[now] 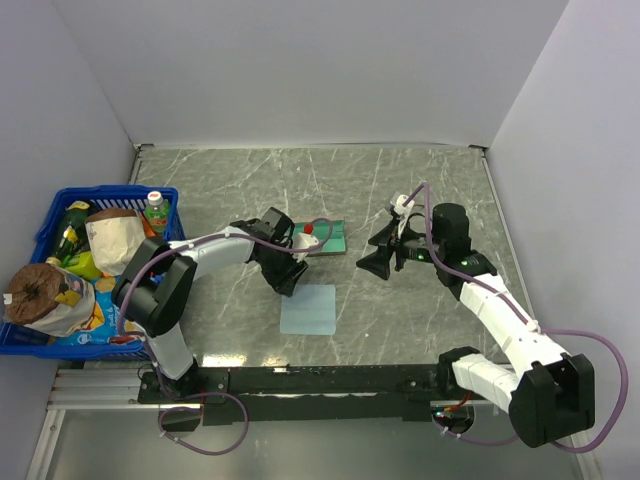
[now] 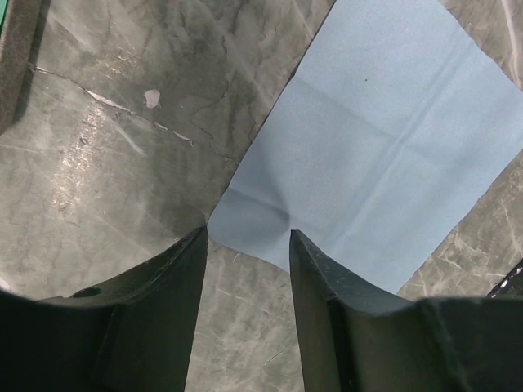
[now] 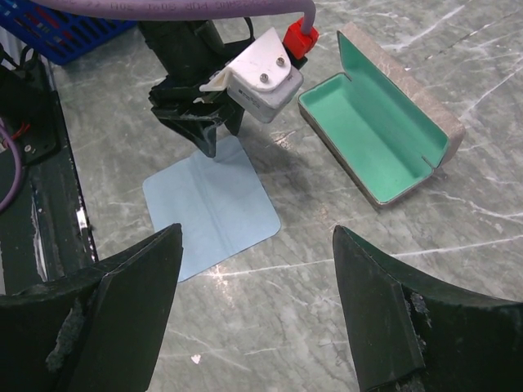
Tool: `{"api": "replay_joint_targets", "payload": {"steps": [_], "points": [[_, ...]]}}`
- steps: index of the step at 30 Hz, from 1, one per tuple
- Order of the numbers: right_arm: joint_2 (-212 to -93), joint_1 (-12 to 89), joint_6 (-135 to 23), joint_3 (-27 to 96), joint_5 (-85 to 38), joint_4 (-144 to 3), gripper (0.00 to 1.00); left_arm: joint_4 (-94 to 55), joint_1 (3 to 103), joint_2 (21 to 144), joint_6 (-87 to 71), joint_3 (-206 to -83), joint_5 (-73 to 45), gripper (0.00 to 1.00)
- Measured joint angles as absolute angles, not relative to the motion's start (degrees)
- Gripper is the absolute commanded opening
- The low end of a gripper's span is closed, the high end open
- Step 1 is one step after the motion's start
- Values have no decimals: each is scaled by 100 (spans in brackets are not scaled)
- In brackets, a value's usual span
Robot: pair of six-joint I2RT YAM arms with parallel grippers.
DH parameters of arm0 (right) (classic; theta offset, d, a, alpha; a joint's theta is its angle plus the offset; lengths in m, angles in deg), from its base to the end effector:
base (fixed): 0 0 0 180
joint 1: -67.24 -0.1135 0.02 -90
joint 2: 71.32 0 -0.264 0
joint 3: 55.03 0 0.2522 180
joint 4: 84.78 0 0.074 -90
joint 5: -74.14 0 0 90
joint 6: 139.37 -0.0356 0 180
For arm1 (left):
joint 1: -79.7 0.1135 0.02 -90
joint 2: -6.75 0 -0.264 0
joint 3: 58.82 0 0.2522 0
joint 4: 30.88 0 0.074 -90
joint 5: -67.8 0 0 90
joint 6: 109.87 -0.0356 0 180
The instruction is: Organize the sunglasses
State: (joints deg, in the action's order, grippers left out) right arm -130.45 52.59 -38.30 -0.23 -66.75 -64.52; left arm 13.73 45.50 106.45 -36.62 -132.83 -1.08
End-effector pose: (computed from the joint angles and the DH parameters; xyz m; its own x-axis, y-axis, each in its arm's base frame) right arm 0.2095 0.0833 0.2809 -0.2334 -0.1862 -0.9544 -0.9038 0.4036 0.1423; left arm 0.2640 -0.1949 0.1635 -0.5656 0.7094 -0.4206 0.8227 0.5209 -0.2277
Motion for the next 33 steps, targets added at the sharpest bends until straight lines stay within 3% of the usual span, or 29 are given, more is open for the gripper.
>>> {"api": "replay_joint_targets", "payload": {"steps": [22,33], "points": [[-13552,5101,-3791,-25,-6778,-6435,73,1321,4555,10678,-3516,-13283,-197,32],[-14317,4885,-3902,-23,-6782,-6424,68,1268,4574,10698,-3494,-13281,-278,13]]}}
